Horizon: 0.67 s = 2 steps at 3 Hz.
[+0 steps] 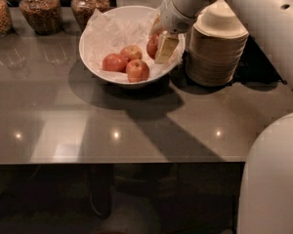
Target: Pick apple from white bowl
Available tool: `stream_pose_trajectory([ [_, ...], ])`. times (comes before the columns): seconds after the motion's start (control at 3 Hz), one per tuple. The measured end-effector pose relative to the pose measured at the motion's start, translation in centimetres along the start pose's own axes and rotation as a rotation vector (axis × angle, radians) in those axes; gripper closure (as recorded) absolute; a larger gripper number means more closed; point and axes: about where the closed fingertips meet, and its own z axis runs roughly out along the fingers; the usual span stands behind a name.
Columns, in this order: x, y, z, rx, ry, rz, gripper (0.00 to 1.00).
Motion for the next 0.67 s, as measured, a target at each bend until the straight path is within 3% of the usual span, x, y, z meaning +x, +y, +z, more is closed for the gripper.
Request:
stream_pose_trajectory([
  [0.33,-0.3,-1.0,-2.5,0.059,-0.095,0.062,1.00],
  [0.67,-1.6,0.0,-2.5,0.037,-0.265,0.147,1.00],
])
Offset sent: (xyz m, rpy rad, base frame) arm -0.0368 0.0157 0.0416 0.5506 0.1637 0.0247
